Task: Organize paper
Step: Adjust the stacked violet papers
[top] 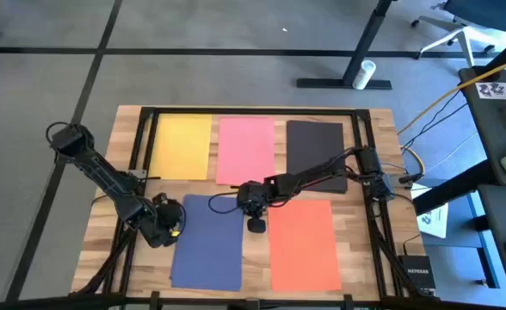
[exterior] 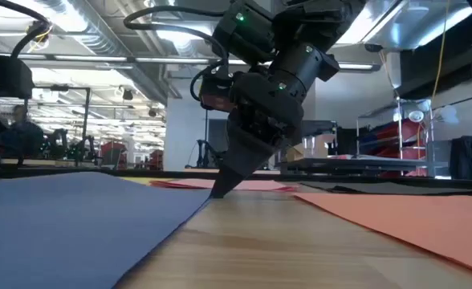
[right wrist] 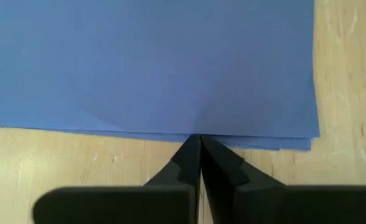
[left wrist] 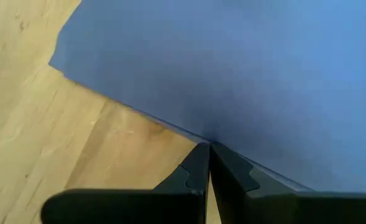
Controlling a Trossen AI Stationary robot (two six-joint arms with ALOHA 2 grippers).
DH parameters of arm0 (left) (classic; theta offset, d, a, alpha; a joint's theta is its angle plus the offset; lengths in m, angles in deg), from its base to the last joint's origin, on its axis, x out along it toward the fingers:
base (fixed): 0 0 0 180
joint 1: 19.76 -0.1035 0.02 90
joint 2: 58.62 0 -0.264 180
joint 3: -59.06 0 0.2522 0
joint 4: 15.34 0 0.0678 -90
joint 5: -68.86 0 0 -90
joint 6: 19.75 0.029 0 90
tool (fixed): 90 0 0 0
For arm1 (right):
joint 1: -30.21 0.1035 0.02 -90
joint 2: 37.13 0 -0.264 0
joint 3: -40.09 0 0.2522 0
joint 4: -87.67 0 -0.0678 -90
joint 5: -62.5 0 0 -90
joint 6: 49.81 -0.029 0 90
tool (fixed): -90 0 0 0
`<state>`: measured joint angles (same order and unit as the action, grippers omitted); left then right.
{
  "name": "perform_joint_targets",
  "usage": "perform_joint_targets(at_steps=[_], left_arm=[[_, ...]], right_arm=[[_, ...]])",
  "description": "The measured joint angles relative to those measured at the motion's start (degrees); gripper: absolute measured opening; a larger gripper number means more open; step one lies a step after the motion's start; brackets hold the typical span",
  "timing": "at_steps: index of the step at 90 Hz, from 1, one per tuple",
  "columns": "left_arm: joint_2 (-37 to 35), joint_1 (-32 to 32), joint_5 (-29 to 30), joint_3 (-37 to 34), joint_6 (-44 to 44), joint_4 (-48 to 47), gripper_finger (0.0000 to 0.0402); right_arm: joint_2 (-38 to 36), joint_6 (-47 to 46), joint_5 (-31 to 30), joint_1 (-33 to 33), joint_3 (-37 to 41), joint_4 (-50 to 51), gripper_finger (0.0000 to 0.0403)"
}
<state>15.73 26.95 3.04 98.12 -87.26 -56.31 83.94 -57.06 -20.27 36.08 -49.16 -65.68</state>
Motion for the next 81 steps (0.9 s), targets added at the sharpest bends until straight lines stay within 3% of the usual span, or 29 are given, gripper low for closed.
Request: perform_joint_targets(at_steps=[31,71,81], left_arm=[[0.11,0.04,-0.92,3.17,1.38,-6.2,0.0],[0.09,0.97,-0.23,9.75,6.54,-6.34,0.0],[0.0,2.17,-2.54,12.22,9.36,-4.8,0.0]], right_arm=[[0.0,0.02,1.4,-0.11,0.0,0.26,0.0001],[-0.93,-0.04,2.4,0.0,0.02,1.89,0.0001],[-1.85,0.01,2.36,0.0,0.24,3.3,0.0001]])
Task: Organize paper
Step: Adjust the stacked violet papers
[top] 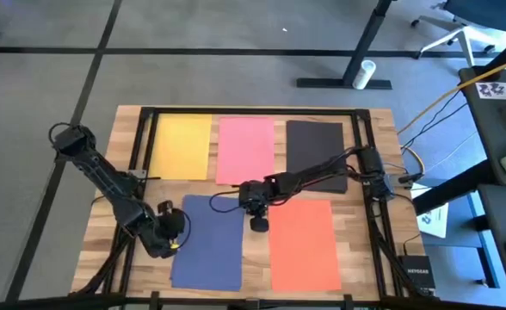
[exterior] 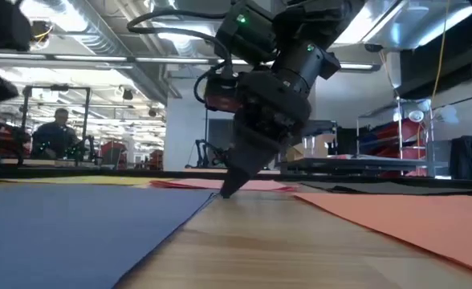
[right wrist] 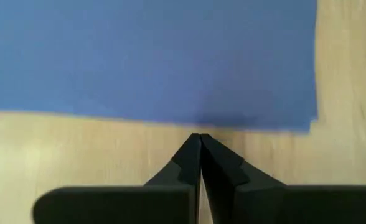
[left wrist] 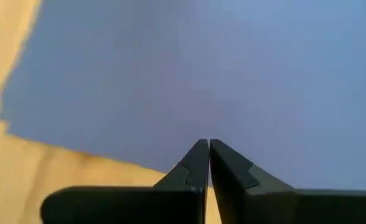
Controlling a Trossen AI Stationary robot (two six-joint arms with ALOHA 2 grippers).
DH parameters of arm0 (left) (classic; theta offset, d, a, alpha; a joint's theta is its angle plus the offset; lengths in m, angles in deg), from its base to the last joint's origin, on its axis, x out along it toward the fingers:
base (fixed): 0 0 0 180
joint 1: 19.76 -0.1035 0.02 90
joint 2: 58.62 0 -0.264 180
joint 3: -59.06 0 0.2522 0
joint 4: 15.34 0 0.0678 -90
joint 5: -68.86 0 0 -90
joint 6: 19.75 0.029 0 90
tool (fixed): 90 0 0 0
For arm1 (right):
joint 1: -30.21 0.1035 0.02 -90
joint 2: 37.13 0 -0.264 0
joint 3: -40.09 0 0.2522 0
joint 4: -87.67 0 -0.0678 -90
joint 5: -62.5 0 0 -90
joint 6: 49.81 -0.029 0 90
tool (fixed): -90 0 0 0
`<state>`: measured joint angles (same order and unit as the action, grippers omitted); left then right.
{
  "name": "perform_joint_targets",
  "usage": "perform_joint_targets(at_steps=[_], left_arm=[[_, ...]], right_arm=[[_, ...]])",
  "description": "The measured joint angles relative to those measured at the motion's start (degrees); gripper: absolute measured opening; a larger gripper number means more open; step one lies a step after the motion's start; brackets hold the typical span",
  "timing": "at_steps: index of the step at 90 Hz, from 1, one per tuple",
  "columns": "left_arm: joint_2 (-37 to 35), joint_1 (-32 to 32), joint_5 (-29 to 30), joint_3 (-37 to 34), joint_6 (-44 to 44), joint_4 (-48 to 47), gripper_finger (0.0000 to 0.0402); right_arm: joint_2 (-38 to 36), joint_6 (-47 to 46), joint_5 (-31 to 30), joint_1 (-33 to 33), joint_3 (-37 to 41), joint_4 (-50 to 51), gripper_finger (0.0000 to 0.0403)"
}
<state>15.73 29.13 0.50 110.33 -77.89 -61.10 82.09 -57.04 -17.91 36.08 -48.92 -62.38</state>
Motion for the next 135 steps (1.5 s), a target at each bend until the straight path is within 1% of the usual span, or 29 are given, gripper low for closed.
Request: perform_joint_targets(at_steps=[7,19,37,48,57,74,80,94,107,123,135], left_arm=[[0.13,0.75,-2.4,0.62,0.98,2.51,0.0],[2.04,1.79,-5.18,1.0,3.37,8.85,0.0],[8.12,1.87,-7.49,2.63,8.06,15.59,0.0],[11.44,2.0,-9.03,3.11,10.6,19.11,0.0],[13.5,2.14,-9.31,3.09,10.69,20.8,0.0],[15.81,3.01,-11.75,3.13,11.83,27.44,0.0],[16.19,3.55,-12.66,3.11,11.8,28.64,0.0],[16.28,5.25,-12.7,4.22,11.95,28.76,0.0],[18.06,5.72,-13.27,6.09,14.85,28.76,0.0],[23.08,5.65,-18.27,9.43,18.97,28.51,0.0],[25.41,5.83,-20.51,10.92,20.07,28.21,0.0]], right_arm=[[-0.69,0.06,-0.62,-0.03,0.09,0.45,0.0001],[-0.77,0.05,-2.04,-0.89,0.04,-1.57,0.0001],[-0.79,0.33,-2.71,-2.99,-1.95,-3.95,0.0001],[-0.82,2.36,-2.71,-4.3,-3.48,-7.02,0.0001],[0.34,3.12,-2.67,-5.55,-4.71,-7.8,0.0001],[4.43,3.24,-2.14,-6.46,-7.25,-10.08,0.0001],[5.98,3.24,-1.88,-6.41,-8.2,-10.15,0.0001],[8.51,3.26,-1.57,-6.32,-9.77,-10.81,0.0001],[10.26,3.28,-1.48,-6.43,-10.98,-11.15,0.0001],[10.37,3.28,-1.4,-6.43,-11.15,-11.86,0.0001],[10.37,3.43,-1.15,-6.95,-11.15,-12.29,0.0001]])
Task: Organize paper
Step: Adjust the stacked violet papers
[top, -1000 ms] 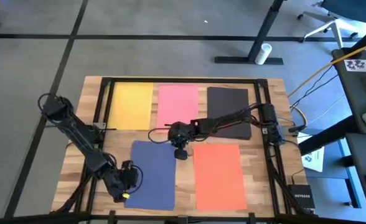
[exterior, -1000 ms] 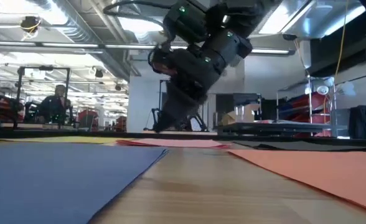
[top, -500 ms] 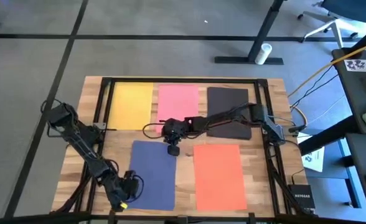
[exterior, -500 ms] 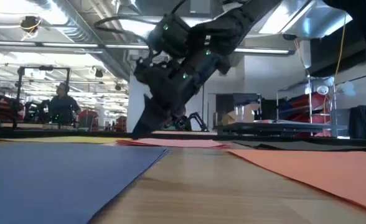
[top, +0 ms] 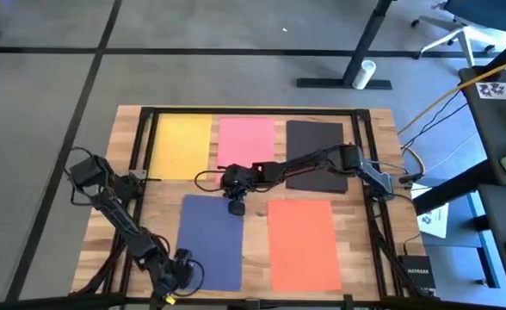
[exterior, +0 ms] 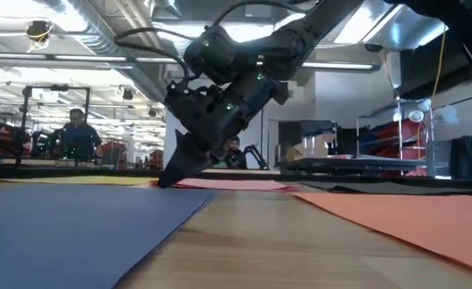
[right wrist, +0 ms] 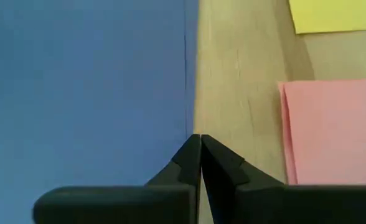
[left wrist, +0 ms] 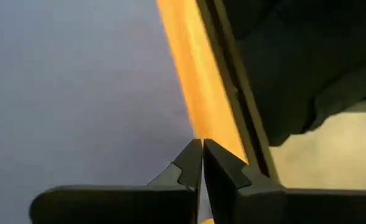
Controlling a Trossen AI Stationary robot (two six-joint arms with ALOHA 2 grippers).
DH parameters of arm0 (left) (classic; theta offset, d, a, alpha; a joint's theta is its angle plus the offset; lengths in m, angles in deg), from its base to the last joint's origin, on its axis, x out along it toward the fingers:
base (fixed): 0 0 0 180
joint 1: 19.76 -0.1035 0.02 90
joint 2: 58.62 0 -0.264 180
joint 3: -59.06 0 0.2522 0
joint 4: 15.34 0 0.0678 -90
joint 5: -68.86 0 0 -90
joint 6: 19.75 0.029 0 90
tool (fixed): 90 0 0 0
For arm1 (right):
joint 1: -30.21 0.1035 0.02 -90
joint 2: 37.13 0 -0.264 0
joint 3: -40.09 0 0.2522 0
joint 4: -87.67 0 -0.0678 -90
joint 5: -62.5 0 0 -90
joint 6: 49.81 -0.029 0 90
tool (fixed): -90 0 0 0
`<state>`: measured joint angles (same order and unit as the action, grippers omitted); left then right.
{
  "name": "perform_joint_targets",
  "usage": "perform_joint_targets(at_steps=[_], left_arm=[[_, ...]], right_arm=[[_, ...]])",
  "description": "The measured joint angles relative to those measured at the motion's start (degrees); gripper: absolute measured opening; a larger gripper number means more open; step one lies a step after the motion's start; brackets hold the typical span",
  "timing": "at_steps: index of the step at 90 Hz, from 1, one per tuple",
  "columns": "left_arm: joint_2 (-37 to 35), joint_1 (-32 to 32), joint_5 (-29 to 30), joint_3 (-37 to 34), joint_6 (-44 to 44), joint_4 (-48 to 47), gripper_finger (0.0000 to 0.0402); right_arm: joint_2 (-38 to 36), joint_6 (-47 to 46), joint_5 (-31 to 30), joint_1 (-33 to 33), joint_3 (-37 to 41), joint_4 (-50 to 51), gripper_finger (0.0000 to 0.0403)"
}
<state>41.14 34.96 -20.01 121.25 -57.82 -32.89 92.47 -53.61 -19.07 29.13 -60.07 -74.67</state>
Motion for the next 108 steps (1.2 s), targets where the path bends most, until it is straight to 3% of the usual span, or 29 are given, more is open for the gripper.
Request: perform_joint_targets(at_steps=[67,108], left_arm=[[0.42,-0.72,0.45,0.41,1.45,-2.66,0.0],[0.42,-0.99,0.56,0.39,1.05,-3.19,0.0]], right_arm=[[1.37,-0.19,-0.36,-0.49,-0.09,-1.72,0.0001],[2.29,-1.84,4.28,-0.55,-0.22,-1.81,0.0001]])
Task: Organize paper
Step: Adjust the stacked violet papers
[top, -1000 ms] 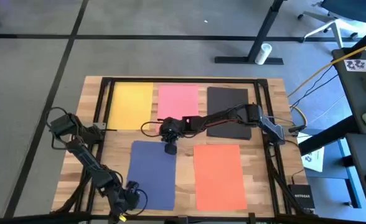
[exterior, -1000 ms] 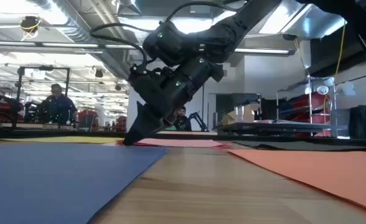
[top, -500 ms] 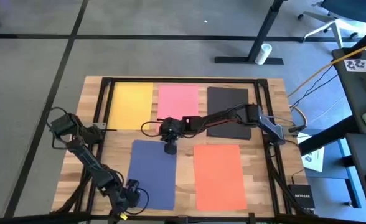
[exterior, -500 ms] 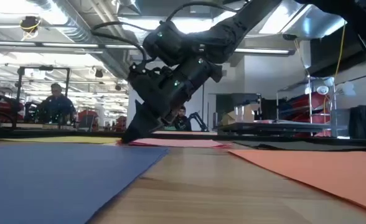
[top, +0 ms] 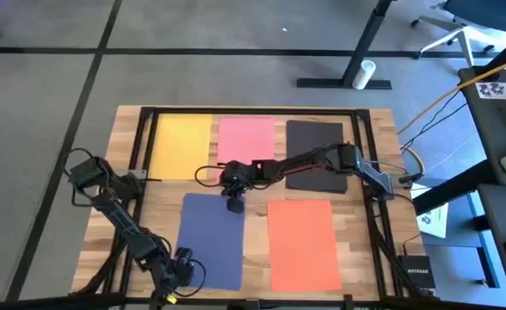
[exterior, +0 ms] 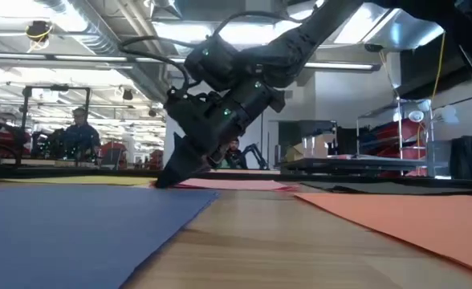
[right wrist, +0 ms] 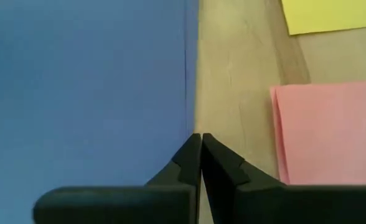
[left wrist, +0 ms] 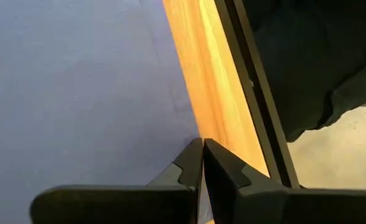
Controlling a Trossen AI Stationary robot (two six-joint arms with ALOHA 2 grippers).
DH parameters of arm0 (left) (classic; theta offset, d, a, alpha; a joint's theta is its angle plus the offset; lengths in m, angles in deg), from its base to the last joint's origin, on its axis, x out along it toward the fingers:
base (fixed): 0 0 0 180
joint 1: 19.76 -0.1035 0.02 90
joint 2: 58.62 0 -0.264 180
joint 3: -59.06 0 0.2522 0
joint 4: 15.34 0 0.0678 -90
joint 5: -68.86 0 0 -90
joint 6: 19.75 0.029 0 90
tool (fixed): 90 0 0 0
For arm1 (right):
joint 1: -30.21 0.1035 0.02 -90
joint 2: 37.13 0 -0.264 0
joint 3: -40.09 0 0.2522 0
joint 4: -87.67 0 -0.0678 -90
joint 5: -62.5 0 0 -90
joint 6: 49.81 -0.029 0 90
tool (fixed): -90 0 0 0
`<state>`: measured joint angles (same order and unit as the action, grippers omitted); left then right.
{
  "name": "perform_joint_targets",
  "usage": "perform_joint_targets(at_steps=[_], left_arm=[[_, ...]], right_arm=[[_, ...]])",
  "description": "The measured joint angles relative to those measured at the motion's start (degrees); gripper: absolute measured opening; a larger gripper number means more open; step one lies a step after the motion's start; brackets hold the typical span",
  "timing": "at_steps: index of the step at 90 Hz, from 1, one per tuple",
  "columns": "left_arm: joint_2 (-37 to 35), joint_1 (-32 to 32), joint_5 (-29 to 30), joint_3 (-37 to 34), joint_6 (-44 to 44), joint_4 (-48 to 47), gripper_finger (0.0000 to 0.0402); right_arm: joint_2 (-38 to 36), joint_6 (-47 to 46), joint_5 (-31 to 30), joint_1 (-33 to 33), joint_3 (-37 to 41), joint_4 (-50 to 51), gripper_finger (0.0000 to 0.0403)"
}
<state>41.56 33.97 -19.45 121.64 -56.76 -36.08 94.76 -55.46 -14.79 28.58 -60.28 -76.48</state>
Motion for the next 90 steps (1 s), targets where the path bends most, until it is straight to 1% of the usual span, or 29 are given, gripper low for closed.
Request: perform_joint_targets(at_steps=[65,90], left_arm=[[0.0,-0.07,0.04,-0.04,-0.46,-0.44,0.0],[0.0,-0.04,0.06,-0.07,-0.91,-0.48,0.0]], right_arm=[[0.13,-0.05,3.35,0.44,0.15,0.81,0.0001],[0.06,-0.07,2.8,0.49,0.2,0.89,0.0001]])
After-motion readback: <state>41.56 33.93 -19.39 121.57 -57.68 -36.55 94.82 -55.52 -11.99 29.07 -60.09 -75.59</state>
